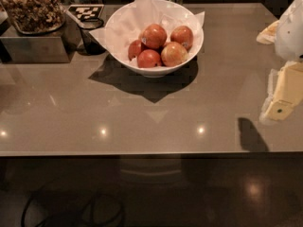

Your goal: Pick apple from white bowl

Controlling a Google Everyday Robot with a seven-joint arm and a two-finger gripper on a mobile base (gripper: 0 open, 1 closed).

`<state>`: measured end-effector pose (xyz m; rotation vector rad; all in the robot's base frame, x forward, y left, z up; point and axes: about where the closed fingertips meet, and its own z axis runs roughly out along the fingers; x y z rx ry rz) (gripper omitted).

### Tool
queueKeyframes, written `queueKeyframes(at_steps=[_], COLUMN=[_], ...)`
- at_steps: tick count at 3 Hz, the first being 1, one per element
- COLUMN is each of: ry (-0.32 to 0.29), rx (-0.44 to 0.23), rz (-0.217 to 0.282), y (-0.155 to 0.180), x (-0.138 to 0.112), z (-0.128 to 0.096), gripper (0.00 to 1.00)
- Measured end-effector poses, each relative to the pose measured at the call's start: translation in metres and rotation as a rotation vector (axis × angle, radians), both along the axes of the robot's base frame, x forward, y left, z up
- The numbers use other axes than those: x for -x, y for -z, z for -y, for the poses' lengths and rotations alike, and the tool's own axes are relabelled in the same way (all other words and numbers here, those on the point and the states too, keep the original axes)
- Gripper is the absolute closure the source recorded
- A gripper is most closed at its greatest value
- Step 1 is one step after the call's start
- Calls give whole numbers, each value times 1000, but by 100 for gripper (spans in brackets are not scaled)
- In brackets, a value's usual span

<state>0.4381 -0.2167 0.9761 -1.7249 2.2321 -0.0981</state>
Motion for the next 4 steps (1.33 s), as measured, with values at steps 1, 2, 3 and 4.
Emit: queueKeyframes(at_steps=[1, 2, 3, 4], ry=[0, -1, -46, -114], rx=[0, -5, -78, -198], rz=[0, 6, 33, 71], y=[0, -2, -13, -35], x=[0, -2, -30, -76], z=[0, -1, -21, -51], gripper=[0, 0, 0, 0])
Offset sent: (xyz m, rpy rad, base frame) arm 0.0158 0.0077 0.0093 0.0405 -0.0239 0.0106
